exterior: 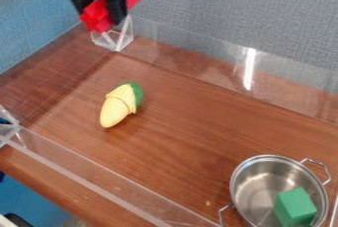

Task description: Put the red object to the right side of the table

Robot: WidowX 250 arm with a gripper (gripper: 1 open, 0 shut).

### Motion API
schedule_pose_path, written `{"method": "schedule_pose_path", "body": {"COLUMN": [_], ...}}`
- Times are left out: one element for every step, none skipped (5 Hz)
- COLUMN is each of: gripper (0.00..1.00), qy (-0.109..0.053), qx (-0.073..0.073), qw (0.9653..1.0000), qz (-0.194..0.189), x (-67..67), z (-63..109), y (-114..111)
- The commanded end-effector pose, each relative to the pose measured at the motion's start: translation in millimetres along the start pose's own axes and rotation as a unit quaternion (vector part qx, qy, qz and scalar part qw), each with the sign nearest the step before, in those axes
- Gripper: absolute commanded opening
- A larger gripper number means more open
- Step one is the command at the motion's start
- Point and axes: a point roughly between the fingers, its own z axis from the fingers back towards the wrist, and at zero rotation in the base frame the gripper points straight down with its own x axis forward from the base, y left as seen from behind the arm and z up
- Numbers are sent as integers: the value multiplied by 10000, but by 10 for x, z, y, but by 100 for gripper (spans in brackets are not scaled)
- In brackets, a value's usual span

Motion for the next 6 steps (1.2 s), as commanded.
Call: {"method": "schedule_pose_path", "body": {"gripper": [0, 0, 0, 0, 0, 0], "qy": [-137, 27, 141, 312, 516, 699], "qx": [-157, -344, -374, -388, -397, -405], "qw": [9968, 9883, 9820, 9776, 9742, 9718], "qz": [-775, -1484, -1845, -2047, -2163, -2218], "x": [-36, -112, -156, -216, -269, -309], "z": [78, -113, -335, -571, -758, -911], "y": [-357, -781, -1053, -1192, -1172, -1109]}}
